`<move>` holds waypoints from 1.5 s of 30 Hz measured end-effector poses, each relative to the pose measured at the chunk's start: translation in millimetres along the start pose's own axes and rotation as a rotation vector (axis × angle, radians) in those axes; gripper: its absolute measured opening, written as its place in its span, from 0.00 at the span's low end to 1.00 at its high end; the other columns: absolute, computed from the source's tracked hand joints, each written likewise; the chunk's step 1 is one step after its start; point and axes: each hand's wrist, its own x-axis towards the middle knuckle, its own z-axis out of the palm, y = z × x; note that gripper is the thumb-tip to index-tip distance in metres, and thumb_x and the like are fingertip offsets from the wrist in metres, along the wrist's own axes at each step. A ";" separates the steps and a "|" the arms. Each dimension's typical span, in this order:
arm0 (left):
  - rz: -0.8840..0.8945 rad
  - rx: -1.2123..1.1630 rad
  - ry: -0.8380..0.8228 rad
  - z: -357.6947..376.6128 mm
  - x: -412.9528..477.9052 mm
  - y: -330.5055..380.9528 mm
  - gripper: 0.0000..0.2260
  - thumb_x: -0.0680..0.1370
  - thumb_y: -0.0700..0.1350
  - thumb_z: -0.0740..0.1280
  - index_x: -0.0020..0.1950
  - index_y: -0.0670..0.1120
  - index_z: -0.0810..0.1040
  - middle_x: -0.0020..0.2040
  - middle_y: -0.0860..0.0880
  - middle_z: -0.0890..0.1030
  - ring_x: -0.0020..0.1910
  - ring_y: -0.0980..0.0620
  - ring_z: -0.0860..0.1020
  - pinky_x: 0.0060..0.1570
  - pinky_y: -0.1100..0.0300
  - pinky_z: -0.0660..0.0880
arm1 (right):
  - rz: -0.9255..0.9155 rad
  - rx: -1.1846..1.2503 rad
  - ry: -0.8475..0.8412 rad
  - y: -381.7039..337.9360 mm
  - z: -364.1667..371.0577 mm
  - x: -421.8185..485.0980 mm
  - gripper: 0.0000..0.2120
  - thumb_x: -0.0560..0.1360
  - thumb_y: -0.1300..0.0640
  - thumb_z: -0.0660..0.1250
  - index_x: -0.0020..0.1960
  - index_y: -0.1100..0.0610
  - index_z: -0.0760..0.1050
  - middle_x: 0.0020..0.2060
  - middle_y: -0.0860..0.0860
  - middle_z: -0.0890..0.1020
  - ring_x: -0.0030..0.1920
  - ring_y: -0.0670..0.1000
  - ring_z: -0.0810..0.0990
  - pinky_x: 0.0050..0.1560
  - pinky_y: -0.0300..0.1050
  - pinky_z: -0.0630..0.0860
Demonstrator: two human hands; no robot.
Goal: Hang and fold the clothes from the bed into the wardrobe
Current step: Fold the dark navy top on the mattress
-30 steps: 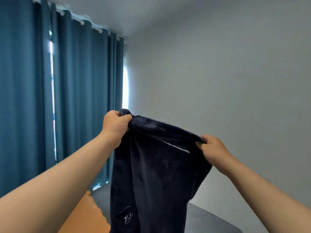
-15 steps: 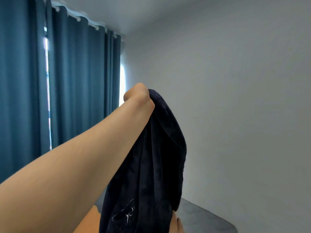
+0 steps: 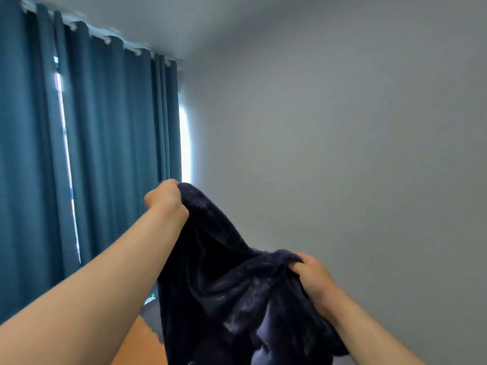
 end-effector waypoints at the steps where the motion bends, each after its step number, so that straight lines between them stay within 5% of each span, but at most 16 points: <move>1: -0.019 -0.006 0.008 -11.3 1.6 -7.3 0.07 0.72 0.35 0.66 0.40 0.45 0.71 0.40 0.48 0.78 0.32 0.53 0.76 0.30 0.62 0.74 | -0.035 0.043 0.013 -17.0 -0.3 9.5 0.12 0.76 0.71 0.61 0.47 0.63 0.82 0.39 0.59 0.85 0.40 0.55 0.83 0.41 0.46 0.81; 3: 0.006 0.003 0.031 -29.1 9.4 -21.8 0.04 0.71 0.35 0.66 0.43 0.43 0.74 0.42 0.47 0.79 0.34 0.51 0.77 0.33 0.61 0.76 | -0.093 0.072 0.001 -43.2 2.5 19.7 0.11 0.76 0.71 0.61 0.49 0.63 0.81 0.38 0.58 0.84 0.39 0.54 0.82 0.39 0.43 0.79; 5: 0.036 0.088 0.049 -38.9 20.1 -35.2 0.14 0.69 0.39 0.68 0.54 0.39 0.76 0.49 0.43 0.80 0.42 0.47 0.80 0.41 0.57 0.78 | -0.151 0.018 -0.013 -67.3 2.9 26.6 0.11 0.77 0.71 0.61 0.52 0.63 0.80 0.38 0.56 0.84 0.39 0.53 0.82 0.39 0.42 0.79; 8: 0.132 0.543 0.117 -56.5 10.7 -55.4 0.25 0.71 0.42 0.68 0.66 0.36 0.69 0.65 0.39 0.72 0.55 0.40 0.75 0.53 0.51 0.72 | -0.232 -0.079 -0.077 -103.6 8.5 29.0 0.11 0.77 0.70 0.60 0.54 0.65 0.80 0.41 0.58 0.83 0.42 0.54 0.81 0.43 0.44 0.80; 9: 0.243 0.672 0.036 -59.0 -3.3 -61.3 0.27 0.73 0.43 0.68 0.69 0.38 0.66 0.69 0.40 0.68 0.60 0.41 0.73 0.57 0.52 0.70 | -0.248 -0.092 -0.098 -114.1 13.3 28.7 0.11 0.78 0.70 0.61 0.55 0.66 0.79 0.42 0.59 0.82 0.43 0.54 0.81 0.44 0.44 0.80; 12: 0.529 0.835 -0.600 -50.5 -54.5 -76.1 0.37 0.72 0.53 0.71 0.77 0.52 0.57 0.69 0.57 0.69 0.64 0.57 0.71 0.60 0.61 0.66 | -0.280 -0.102 -0.156 -139.7 29.7 31.7 0.11 0.78 0.69 0.61 0.57 0.67 0.78 0.44 0.60 0.82 0.43 0.55 0.81 0.44 0.44 0.80; 14: 0.462 0.891 -0.835 -38.0 -70.0 -82.2 0.37 0.70 0.52 0.73 0.75 0.56 0.60 0.61 0.59 0.77 0.56 0.58 0.78 0.55 0.61 0.73 | -0.325 -0.209 -0.176 -150.3 40.0 35.0 0.10 0.77 0.68 0.62 0.55 0.66 0.79 0.43 0.58 0.82 0.42 0.53 0.81 0.45 0.45 0.79; 18: 0.087 0.612 -0.835 -20.0 -69.8 -80.3 0.06 0.76 0.41 0.69 0.52 0.43 0.81 0.48 0.42 0.85 0.47 0.43 0.84 0.54 0.44 0.79 | -0.371 -0.438 -0.148 -151.6 41.4 43.2 0.10 0.75 0.63 0.67 0.55 0.60 0.80 0.46 0.54 0.83 0.45 0.49 0.82 0.50 0.45 0.79; 23: -0.081 0.268 -0.596 -13.2 -49.0 -82.3 0.09 0.76 0.43 0.69 0.53 0.40 0.81 0.45 0.41 0.85 0.46 0.42 0.83 0.48 0.49 0.79 | -0.375 -0.531 0.301 -84.1 -16.5 3.8 0.27 0.71 0.39 0.68 0.65 0.52 0.73 0.59 0.48 0.75 0.59 0.46 0.74 0.65 0.46 0.71; 26: -0.226 0.093 -0.566 -7.5 -38.2 -77.1 0.14 0.76 0.50 0.69 0.53 0.40 0.82 0.48 0.40 0.85 0.46 0.42 0.84 0.47 0.50 0.80 | -0.106 -0.494 0.073 5.0 -30.8 -36.9 0.42 0.56 0.22 0.64 0.61 0.47 0.74 0.58 0.43 0.79 0.60 0.44 0.77 0.63 0.40 0.72; 28: -0.278 0.012 -0.584 -0.4 -40.9 -76.8 0.14 0.75 0.50 0.69 0.53 0.40 0.82 0.49 0.40 0.84 0.46 0.43 0.84 0.47 0.49 0.80 | 0.042 -0.582 -0.123 35.3 -21.0 -50.3 0.26 0.65 0.30 0.67 0.57 0.42 0.78 0.57 0.42 0.81 0.61 0.44 0.78 0.61 0.37 0.72; 30: -0.283 -0.011 -0.621 2.9 -47.2 -81.6 0.16 0.74 0.50 0.70 0.56 0.40 0.81 0.52 0.40 0.84 0.50 0.42 0.83 0.54 0.46 0.79 | 0.037 -0.565 -0.111 36.9 -15.6 -47.4 0.10 0.76 0.46 0.65 0.56 0.43 0.80 0.53 0.45 0.83 0.56 0.44 0.79 0.55 0.35 0.73; 33: -0.176 0.023 -0.611 -3.0 -51.2 -89.2 0.13 0.75 0.49 0.69 0.56 0.44 0.81 0.49 0.42 0.85 0.48 0.43 0.84 0.53 0.46 0.79 | 0.006 -0.230 0.014 7.8 -19.2 -33.7 0.07 0.78 0.52 0.66 0.50 0.52 0.82 0.44 0.46 0.86 0.46 0.42 0.82 0.47 0.35 0.78; 37: 0.068 0.112 -0.461 -27.3 -34.1 -78.0 0.08 0.76 0.42 0.68 0.54 0.47 0.80 0.46 0.45 0.84 0.44 0.47 0.83 0.45 0.54 0.78 | -0.091 0.140 0.299 -52.9 -58.6 8.6 0.08 0.77 0.67 0.63 0.49 0.61 0.81 0.45 0.59 0.85 0.44 0.57 0.83 0.47 0.50 0.79; 42: 0.129 0.402 -0.521 -51.2 -16.3 -69.8 0.05 0.75 0.47 0.70 0.49 0.49 0.83 0.45 0.45 0.85 0.45 0.45 0.83 0.48 0.47 0.80 | -0.201 -0.354 0.384 -121.1 -94.0 43.2 0.10 0.73 0.67 0.59 0.44 0.60 0.79 0.41 0.58 0.83 0.42 0.56 0.80 0.42 0.47 0.76; 45: 0.150 0.390 -0.546 -48.1 -24.4 -63.3 0.05 0.77 0.48 0.68 0.47 0.49 0.83 0.43 0.45 0.86 0.44 0.45 0.83 0.49 0.46 0.80 | -0.042 -0.916 0.015 -138.8 -92.1 30.3 0.09 0.65 0.62 0.66 0.44 0.54 0.81 0.42 0.55 0.84 0.44 0.56 0.83 0.46 0.50 0.79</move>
